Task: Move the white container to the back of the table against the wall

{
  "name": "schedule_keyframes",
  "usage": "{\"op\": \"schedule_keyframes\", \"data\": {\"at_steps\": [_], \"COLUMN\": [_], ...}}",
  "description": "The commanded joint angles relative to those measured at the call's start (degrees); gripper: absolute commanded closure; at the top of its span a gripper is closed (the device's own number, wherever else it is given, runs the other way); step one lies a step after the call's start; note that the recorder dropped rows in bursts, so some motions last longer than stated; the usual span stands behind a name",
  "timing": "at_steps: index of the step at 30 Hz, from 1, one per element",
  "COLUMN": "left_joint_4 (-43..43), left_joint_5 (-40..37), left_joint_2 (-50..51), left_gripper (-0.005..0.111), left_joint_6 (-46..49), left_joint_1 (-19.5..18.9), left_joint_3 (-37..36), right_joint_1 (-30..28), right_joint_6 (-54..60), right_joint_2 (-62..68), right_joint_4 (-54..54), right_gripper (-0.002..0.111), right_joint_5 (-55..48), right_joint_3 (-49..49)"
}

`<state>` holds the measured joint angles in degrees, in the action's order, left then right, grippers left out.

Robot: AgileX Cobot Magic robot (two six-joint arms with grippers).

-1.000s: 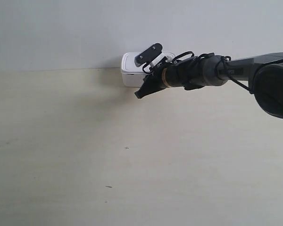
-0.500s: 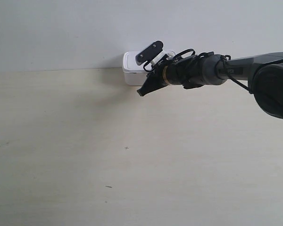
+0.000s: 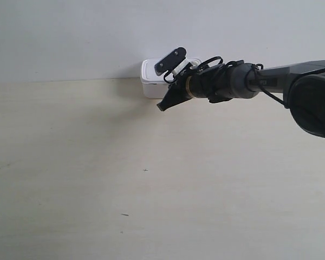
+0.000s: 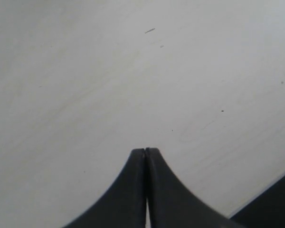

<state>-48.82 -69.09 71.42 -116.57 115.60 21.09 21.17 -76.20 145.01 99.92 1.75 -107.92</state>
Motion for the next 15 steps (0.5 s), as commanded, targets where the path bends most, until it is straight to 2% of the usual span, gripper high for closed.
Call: {"op": "schedule_keyframes", "data": {"at_steps": [1, 15], "left_joint_4": [0.0, -0.1], "left_joint_5": [-0.9, -0.9], "left_joint_2": [-0.3, -0.3], "left_gripper": [0.107, 0.107], "left_joint_6": [-0.7, -0.6], "left_joint_1": [0.4, 0.4], "left_joint_3": [-0.2, -0.2], "right_joint_1": [-0.5, -0.5], "right_joint_6": [0.1, -7.6], "right_joint_2": [-0.1, -1.1], "right_joint_4": [0.0, 0.0], "right_gripper": [0.108, 0.108], "right_joint_5": [2.3, 9.5], "right_joint_3": [-0.4, 0.0]}}
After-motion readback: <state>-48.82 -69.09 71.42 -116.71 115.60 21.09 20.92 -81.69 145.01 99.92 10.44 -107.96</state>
